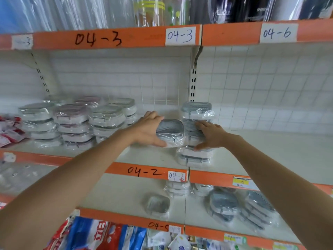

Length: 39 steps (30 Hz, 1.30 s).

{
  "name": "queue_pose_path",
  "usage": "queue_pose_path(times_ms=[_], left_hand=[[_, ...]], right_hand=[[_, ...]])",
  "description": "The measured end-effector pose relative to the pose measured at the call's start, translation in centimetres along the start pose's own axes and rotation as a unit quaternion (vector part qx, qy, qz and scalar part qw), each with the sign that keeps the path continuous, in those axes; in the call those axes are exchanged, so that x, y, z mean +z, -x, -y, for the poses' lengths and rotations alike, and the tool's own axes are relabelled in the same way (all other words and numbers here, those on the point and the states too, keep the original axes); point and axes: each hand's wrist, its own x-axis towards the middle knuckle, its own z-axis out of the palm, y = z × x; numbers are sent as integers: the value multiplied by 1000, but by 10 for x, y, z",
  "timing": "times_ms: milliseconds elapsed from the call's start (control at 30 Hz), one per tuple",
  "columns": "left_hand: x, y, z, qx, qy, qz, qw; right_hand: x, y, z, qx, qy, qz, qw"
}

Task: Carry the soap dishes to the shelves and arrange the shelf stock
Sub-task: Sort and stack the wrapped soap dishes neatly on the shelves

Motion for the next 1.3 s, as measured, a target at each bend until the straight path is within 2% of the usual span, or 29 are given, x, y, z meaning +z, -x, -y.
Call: queue_pose_path(times_ms=[333,533,633,767,867,1300], left_hand=[[-45,-35,-36,43,14,-15,999],[-22,-58,-56,57,26,-5,998],[-15,-66,-63,63,42,10,997],[-6,-77,-77,81,72,17,994],[5,-86,-83,92,50,33,994],[6,-91,-67,63,-81,17,995]], right_hand=[[-2,21,-34,36,-116,5,993],[-1,24,-28,-30,-133,-29,990],[-4,33,-45,32,-215,-25,976],[-3,45,-63,65,-230,3,971],[6,47,-64,88,-274,-24,957],[9,28,-44,65,-168,-49,982]])
